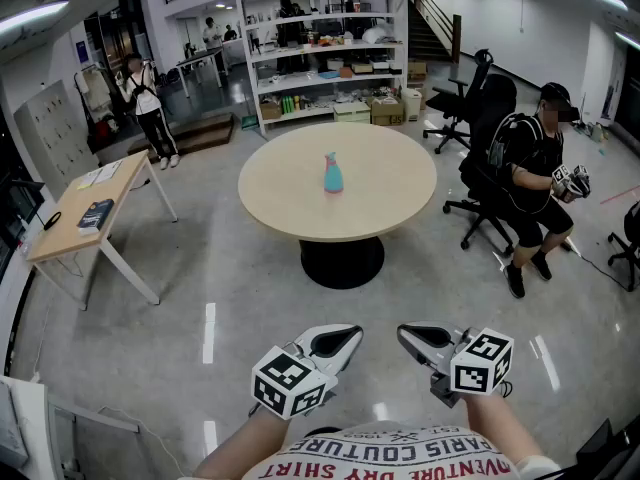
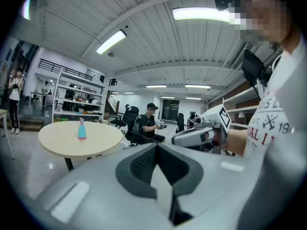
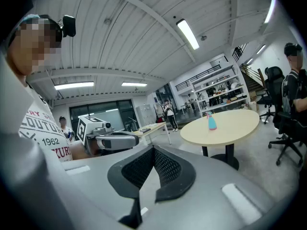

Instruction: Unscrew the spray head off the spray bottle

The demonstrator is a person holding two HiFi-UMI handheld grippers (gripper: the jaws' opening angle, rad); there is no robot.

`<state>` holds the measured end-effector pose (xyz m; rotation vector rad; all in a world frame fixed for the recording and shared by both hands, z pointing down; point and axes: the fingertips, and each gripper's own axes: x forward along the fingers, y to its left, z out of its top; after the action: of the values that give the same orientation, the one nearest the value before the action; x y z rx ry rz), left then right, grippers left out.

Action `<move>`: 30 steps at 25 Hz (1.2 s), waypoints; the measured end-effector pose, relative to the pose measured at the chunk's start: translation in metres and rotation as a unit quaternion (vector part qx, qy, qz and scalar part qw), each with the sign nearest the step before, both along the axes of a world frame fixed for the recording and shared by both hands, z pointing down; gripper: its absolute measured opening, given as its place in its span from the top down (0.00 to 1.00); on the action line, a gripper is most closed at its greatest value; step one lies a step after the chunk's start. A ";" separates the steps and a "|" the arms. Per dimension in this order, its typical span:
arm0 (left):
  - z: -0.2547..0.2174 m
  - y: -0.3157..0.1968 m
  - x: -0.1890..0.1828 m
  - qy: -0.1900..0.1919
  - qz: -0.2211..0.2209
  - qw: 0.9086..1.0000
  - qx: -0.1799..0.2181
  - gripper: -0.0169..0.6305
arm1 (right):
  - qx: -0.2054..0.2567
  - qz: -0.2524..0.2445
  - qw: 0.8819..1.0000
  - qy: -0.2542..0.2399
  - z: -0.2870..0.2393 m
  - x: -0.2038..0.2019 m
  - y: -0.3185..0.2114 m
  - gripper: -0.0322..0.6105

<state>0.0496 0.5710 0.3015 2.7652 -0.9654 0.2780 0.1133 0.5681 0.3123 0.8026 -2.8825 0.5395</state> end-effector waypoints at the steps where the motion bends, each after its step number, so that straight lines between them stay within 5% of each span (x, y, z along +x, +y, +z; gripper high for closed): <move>1: 0.000 -0.009 0.001 -0.001 -0.003 1.000 0.001 0.97 | 0.005 -0.001 1.000 0.000 -0.003 0.003 -0.010 0.95; 11: 0.022 -0.125 -0.016 0.007 -0.025 1.000 0.000 0.97 | 0.016 -0.027 0.999 -0.025 0.010 -0.006 -0.120 0.95; 19: 0.057 -0.317 -0.057 -0.004 -0.001 1.000 -0.019 0.97 | 0.007 -0.006 1.000 -0.015 0.036 -0.047 -0.318 0.95; 25: 0.043 -0.504 -0.118 -0.012 -0.029 0.999 -0.028 0.97 | 0.015 0.012 0.999 -0.027 0.015 -0.080 -0.508 0.95; 30: 0.023 -0.587 -0.136 -0.020 -0.038 0.999 0.013 0.97 | 0.039 0.019 0.998 -0.040 -0.005 -0.089 -0.589 0.95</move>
<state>-0.0859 -0.0160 0.3241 2.7478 -1.0882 0.3125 0.0240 -0.0207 0.3069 0.8689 -2.9840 0.4765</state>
